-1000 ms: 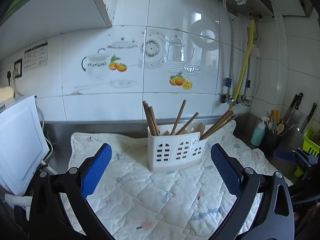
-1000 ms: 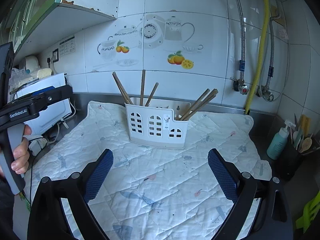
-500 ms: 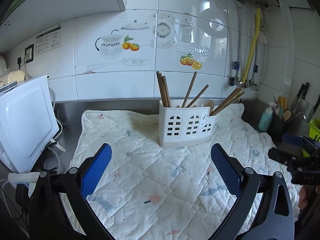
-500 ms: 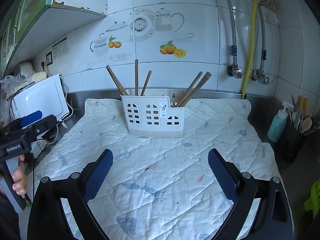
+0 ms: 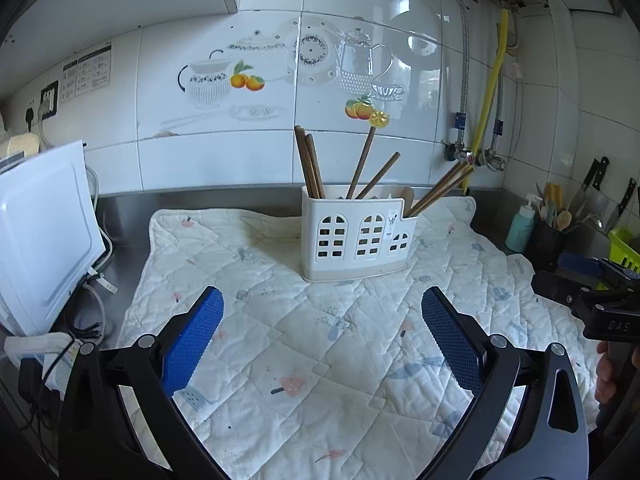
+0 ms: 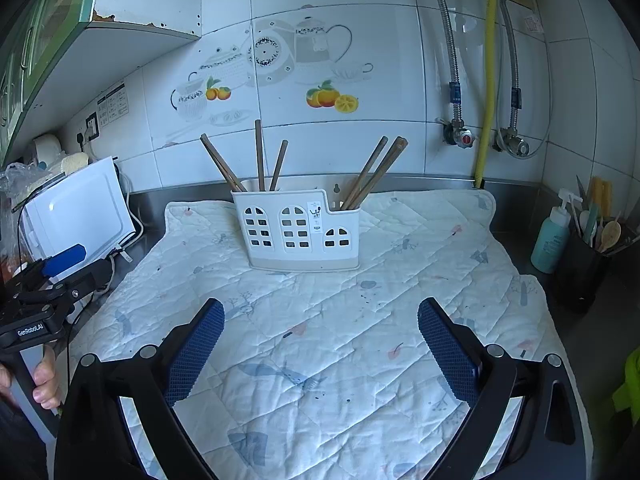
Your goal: Organize utensils
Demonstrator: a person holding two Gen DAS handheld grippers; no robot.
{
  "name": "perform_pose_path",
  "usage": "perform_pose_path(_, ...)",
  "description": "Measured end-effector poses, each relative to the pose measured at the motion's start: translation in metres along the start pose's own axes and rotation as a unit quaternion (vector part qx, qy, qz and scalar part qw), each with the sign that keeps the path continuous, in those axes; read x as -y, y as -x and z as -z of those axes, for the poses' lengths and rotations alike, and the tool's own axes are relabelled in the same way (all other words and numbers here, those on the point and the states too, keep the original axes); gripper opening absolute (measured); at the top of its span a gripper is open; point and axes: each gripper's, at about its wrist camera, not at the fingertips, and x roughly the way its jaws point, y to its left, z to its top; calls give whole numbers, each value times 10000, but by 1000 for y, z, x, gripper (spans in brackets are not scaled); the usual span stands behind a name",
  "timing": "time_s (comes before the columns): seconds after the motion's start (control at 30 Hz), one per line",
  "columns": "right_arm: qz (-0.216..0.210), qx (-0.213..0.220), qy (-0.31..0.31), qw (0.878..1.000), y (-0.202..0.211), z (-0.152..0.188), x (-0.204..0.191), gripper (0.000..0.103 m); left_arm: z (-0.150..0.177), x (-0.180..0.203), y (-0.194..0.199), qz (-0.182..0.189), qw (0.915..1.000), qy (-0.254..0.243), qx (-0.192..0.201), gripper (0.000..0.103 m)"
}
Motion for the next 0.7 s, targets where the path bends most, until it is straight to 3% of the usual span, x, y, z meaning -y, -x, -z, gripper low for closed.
perform_pose_path(0.2, -1, -34, 11, 10000, -2, 1, -1, 94, 5, -7, -5, 81, 9992, 375, -121, 98)
perform_pose_path(0.7, -52, -86, 16, 9999, -7, 4, -5, 95, 13, -6, -11, -6, 9993, 272, -268, 98)
